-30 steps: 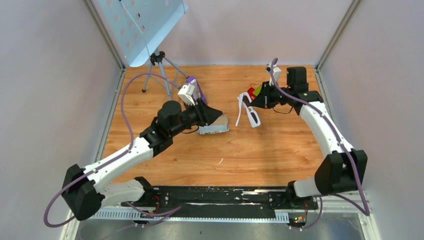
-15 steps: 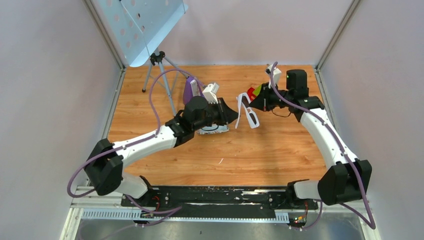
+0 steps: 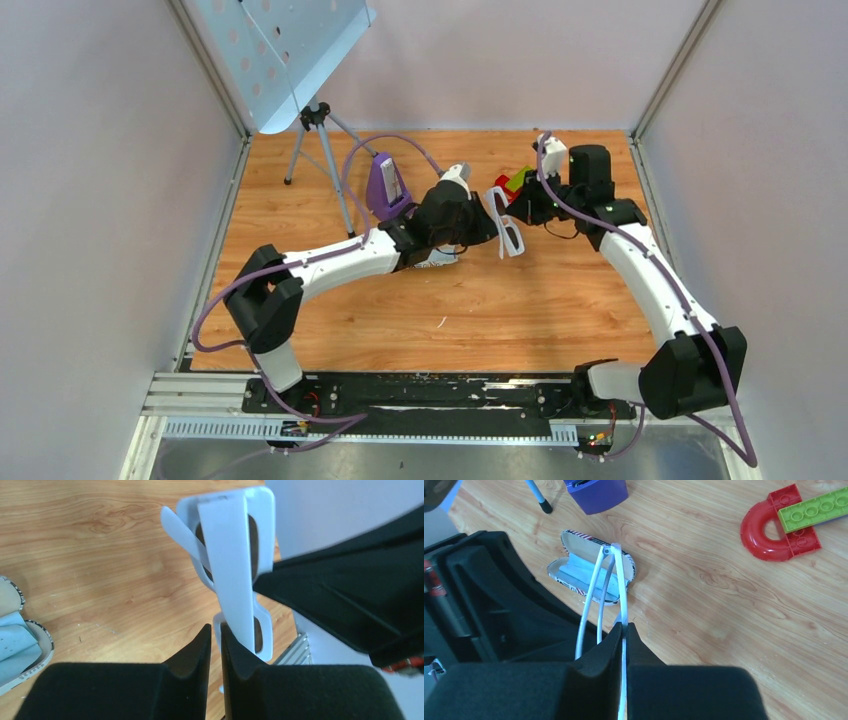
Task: Organize the sunglasses
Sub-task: Fold the sunglasses at the center of the board.
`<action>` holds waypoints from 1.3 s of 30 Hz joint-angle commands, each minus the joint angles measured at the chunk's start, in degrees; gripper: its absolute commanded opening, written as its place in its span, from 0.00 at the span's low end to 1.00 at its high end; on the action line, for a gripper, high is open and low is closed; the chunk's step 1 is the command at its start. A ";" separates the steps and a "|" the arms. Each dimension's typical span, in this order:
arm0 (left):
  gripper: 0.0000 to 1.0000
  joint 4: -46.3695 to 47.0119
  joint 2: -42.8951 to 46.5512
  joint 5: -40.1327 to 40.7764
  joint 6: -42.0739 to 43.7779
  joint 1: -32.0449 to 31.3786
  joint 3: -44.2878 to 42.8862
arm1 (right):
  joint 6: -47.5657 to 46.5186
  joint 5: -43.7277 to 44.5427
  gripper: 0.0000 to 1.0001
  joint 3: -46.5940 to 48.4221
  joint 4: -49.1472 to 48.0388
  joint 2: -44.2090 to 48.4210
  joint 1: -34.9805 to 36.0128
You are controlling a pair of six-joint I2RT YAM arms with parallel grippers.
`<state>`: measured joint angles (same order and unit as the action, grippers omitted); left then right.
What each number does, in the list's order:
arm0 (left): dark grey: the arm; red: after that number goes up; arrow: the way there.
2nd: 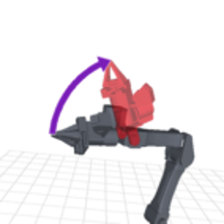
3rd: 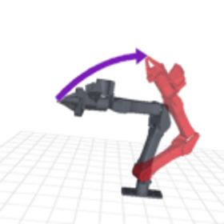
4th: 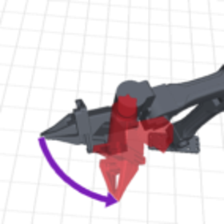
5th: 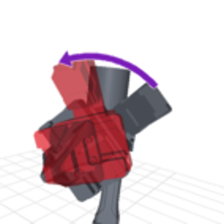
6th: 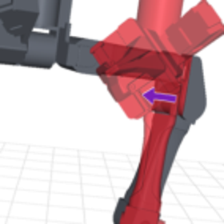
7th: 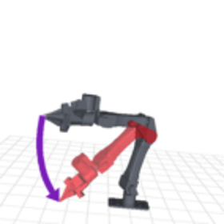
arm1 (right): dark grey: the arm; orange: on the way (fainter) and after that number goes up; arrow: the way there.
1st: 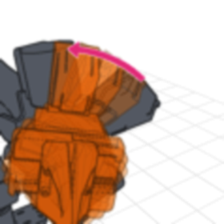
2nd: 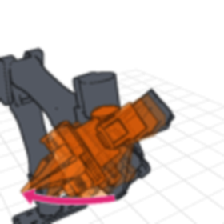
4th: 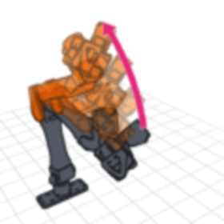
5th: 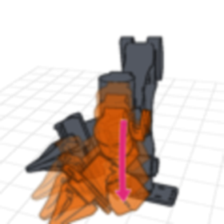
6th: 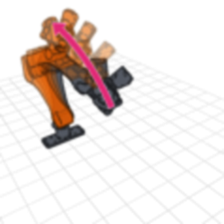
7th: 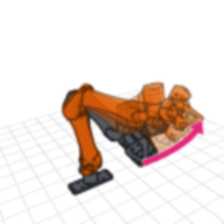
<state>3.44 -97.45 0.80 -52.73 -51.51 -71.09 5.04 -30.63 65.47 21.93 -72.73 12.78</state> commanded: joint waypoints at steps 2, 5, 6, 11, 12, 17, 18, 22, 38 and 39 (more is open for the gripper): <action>0.21 -6.85 -4.08 3.78 -2.11 -0.49 -4.99 | 1.31 2.90 0.00 -0.96 0.63 1.68 1.68; 0.28 -9.44 -4.00 4.25 -1.61 -0.52 -3.75 | 1.09 7.17 0.00 -1.11 1.21 2.34 1.68; 0.32 -10.04 -3.32 4.73 -1.31 -0.52 -2.60 | 1.00 8.54 0.00 -1.40 1.40 2.52 1.74; 0.44 -9.19 3.76 9.81 -0.85 -0.39 6.57 | 1.50 12.21 0.00 -3.05 1.53 2.91 1.68; 0.46 -5.60 5.99 9.92 -0.37 -0.38 9.31 | 1.77 12.44 0.00 -3.29 1.47 2.86 1.68; 0.65 19.98 15.32 6.65 2.05 -0.43 21.86 | 2.51 13.22 0.00 -4.25 1.28 2.59 1.73; 0.68 22.14 15.47 5.04 3.34 -0.39 21.54 | 2.76 12.90 0.00 -4.41 1.07 2.53 1.73; 0.70 22.27 11.62 0.60 6.30 -0.45 15.64 | 3.94 10.60 0.00 -5.07 0.08 2.46 1.71; 0.62 14.58 -0.04 -0.93 4.00 -0.50 4.28 | 6.44 7.86 0.00 -5.53 -0.81 3.63 1.73; 0.60 14.42 -0.23 -0.96 3.85 -0.47 4.25 | 6.53 7.94 0.00 -5.53 -0.84 3.69 1.73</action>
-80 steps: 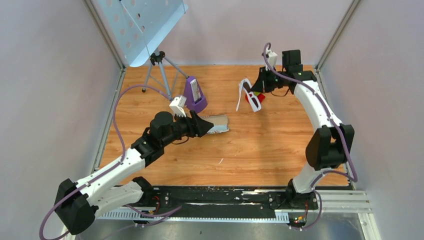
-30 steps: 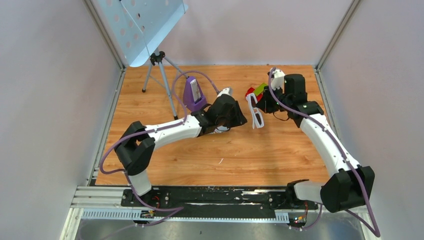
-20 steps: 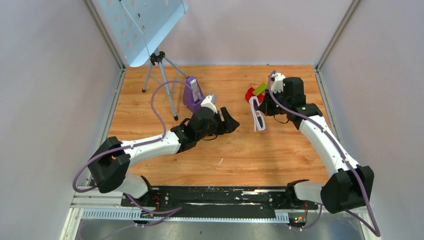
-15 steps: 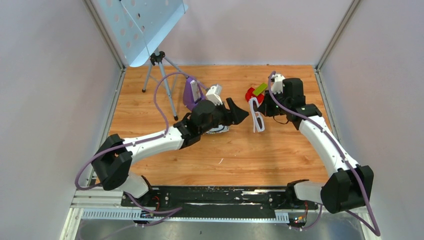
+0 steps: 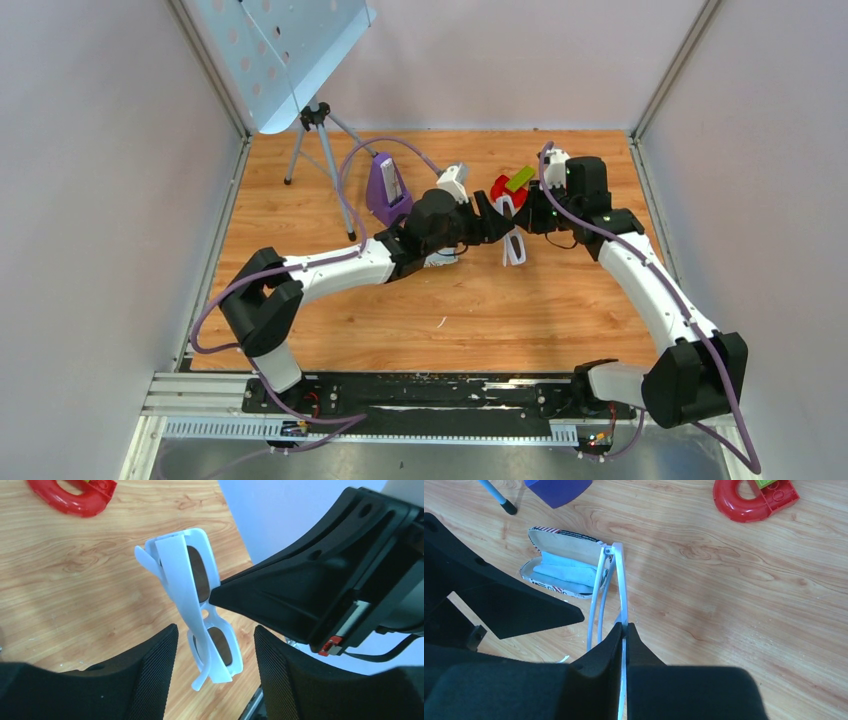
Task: Organize the sunglasses
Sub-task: Fold the sunglasses at the center of the board, then place the sunglasses in the sunglasses case.
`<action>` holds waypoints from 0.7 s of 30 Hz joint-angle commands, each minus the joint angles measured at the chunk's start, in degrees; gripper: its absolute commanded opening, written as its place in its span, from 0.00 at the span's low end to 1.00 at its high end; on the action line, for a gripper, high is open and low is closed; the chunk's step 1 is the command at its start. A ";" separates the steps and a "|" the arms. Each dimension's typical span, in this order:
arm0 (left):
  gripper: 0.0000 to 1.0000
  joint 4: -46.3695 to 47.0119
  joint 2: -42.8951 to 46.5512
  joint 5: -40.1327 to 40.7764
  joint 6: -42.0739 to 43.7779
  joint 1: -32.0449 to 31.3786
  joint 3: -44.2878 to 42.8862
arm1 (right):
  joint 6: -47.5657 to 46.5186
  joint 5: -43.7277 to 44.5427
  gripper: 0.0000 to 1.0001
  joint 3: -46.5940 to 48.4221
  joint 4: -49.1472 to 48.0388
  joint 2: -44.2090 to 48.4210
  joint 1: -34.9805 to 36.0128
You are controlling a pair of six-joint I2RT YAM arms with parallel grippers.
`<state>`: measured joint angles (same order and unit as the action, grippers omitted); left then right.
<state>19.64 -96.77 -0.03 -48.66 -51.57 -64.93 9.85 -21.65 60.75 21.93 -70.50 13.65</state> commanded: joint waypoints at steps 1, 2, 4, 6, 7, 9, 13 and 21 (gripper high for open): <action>0.58 -1.66 -1.08 -0.07 -0.42 -0.45 -1.84 | 1.79 -1.09 0.00 -0.81 -0.84 1.42 0.85; 0.56 -1.69 -1.28 -0.07 -0.65 -0.45 -1.71 | 1.86 -1.11 0.00 -0.81 -0.84 1.51 0.85; 0.52 -1.46 -1.53 1.07 -1.24 -0.45 -1.41 | 2.06 -1.26 0.00 -0.90 -0.84 1.58 0.81; 0.48 -1.28 -1.83 1.81 -1.74 -0.46 -1.25 | 2.27 -1.45 0.00 -0.98 -0.92 1.64 0.85; 0.47 -1.20 -2.08 1.87 -1.90 -0.45 -1.31 | 2.36 -1.50 0.00 -0.99 -0.93 1.68 0.81; 0.43 -0.81 -2.63 1.65 -2.23 -0.42 -1.46 | 2.46 -1.68 0.00 -0.99 -0.93 1.68 0.85; 0.37 -0.47 -3.30 1.39 -2.94 -0.46 -1.38 | 2.78 -2.05 0.00 -1.07 -1.01 1.64 0.84; 0.29 0.23 -3.33 1.52 -3.40 -0.35 -0.33 | 3.04 -2.81 0.00 -1.38 -1.19 1.70 0.85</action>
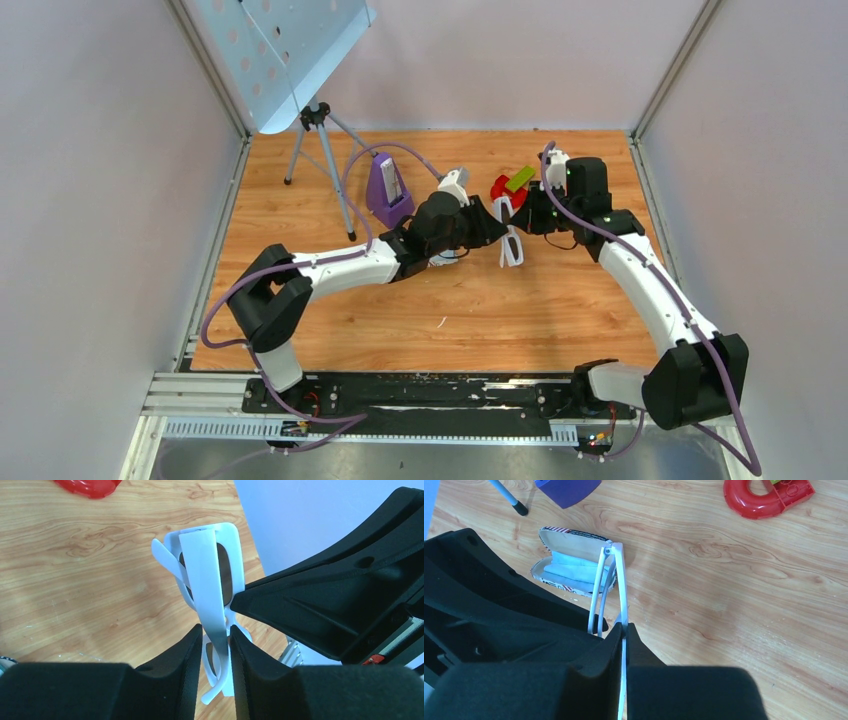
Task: Organize the sunglasses
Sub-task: Place the sunglasses in the sunglasses case.
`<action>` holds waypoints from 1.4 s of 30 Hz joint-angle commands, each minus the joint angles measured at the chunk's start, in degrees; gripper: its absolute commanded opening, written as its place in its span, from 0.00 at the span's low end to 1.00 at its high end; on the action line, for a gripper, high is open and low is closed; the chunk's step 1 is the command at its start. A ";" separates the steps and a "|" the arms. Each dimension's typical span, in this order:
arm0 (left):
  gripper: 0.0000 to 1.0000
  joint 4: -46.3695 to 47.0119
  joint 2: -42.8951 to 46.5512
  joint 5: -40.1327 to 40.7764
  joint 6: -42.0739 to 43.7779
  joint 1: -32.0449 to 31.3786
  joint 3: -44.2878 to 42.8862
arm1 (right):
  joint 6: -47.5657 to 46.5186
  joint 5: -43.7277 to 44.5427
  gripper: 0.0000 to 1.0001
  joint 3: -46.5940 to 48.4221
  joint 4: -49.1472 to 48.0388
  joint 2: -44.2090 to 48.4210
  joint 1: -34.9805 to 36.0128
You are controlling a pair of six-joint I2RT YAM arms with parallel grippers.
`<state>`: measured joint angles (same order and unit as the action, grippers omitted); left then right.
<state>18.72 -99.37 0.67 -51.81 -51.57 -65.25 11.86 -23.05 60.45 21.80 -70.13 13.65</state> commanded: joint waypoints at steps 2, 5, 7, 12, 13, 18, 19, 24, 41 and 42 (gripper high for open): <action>0.24 1.75 -0.65 0.76 -0.35 -0.25 0.38 | 1.02 -1.83 0.00 -1.20 -1.15 1.31 0.85; 0.17 3.27 -0.54 -0.08 -1.23 0.31 1.65 | 0.98 -2.83 0.00 -1.42 -1.22 1.35 0.82; 0.13 4.99 -0.35 -0.93 -2.22 1.03 3.05 | 0.89 -3.12 0.00 -1.59 -1.24 1.55 0.83; 0.09 9.89 0.83 -5.98 -4.60 3.09 7.20 | -1.94 -6.99 0.31 0.14 1.96 1.88 0.26; 0.09 10.46 1.32 -7.29 -4.79 3.60 7.90 | -3.15 -8.37 0.39 1.53 3.87 1.73 0.01; 0.07 9.27 5.24 -16.14 -3.74 6.17 10.60 | -15.04 -15.39 0.53 10.73 17.58 0.36 -1.16; 0.07 8.75 6.11 -18.11 -3.66 6.55 11.13 | -18.02 -15.97 0.53 11.96 19.58 0.90 -1.28; 0.06 7.26 9.27 -32.85 -6.80 8.56 12.70 | -40.27 -19.42 0.55 10.48 22.50 9.65 -1.21; 0.00 73.31 -3.87 -55.07 -70.22 11.05 17.62 | -113.00 -20.96 0.64 -2.85 26.08 38.88 3.55; 0.00 73.27 -3.91 -55.05 -70.03 11.13 17.65 | -115.36 -21.17 0.65 -2.88 26.86 38.69 3.64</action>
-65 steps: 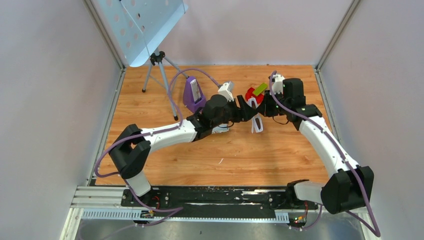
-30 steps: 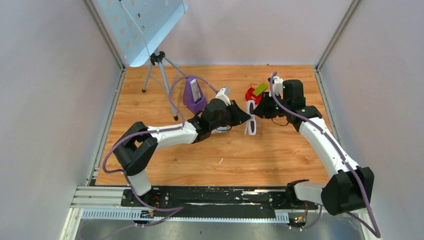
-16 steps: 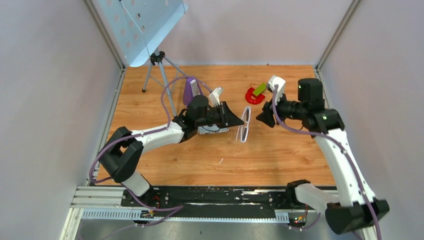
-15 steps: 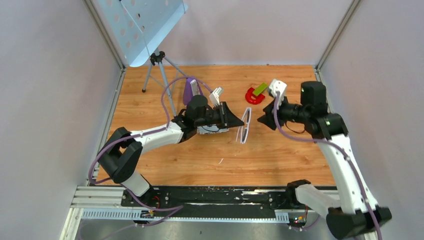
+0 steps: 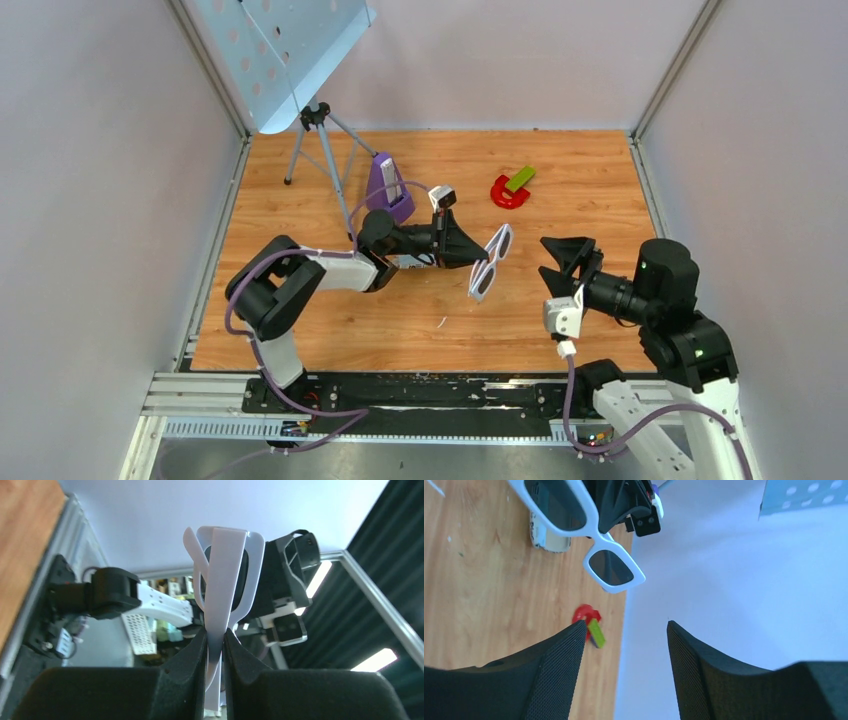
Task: Organize the sunglasses
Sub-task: Place the sunglasses in the sunglasses case.
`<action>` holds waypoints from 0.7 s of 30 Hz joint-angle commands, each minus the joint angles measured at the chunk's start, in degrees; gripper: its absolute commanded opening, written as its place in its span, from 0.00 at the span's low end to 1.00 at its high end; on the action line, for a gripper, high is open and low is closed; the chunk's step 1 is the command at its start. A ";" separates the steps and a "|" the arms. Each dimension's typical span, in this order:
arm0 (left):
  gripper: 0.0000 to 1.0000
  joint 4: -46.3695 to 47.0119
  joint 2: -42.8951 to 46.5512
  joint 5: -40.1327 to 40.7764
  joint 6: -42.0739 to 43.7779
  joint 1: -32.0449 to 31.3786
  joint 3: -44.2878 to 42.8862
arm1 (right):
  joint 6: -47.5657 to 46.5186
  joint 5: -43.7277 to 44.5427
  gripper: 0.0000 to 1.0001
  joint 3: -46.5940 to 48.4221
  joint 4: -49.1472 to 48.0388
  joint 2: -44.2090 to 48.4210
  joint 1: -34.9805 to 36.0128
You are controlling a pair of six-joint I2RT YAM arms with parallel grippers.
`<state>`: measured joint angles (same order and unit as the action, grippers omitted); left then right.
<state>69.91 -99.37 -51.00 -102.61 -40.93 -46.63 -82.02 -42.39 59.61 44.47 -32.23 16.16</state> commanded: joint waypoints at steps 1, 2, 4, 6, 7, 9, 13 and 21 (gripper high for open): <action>0.00 22.14 -4.16 -3.12 -19.14 0.50 -1.11 | -22.77 -2.05 0.66 -1.86 4.55 0.46 1.38; 0.00 22.24 -4.50 -3.29 -19.65 0.50 -1.44 | -23.13 -2.18 0.67 -1.68 4.41 0.00 1.74; 0.00 22.29 -5.07 -3.40 -20.34 0.50 -1.89 | -23.89 -1.03 0.69 -1.04 4.36 -1.27 3.75; 0.00 22.29 -5.46 -3.56 -20.91 0.50 -2.27 | -25.98 2.76 0.71 -1.12 4.44 -2.48 7.27; 0.00 22.22 -5.48 -3.70 -21.29 0.50 -2.37 | -26.87 5.06 0.71 -1.16 4.34 -3.12 9.30; 0.00 22.33 -5.55 -3.93 -21.77 0.50 -2.79 | -27.08 10.05 0.73 -0.77 4.13 -5.00 14.50; 0.01 22.30 -5.66 -3.85 -22.35 0.48 -3.19 | -19.81 18.43 0.89 1.44 0.04 -10.14 23.63; 0.01 22.22 -5.57 -4.12 -22.44 0.50 -2.51 | -19.55 24.21 0.93 -0.11 -5.22 -11.37 28.95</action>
<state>85.25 -104.47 -53.87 -119.68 -40.69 -48.53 -102.39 -23.35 59.51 41.25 -43.94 43.27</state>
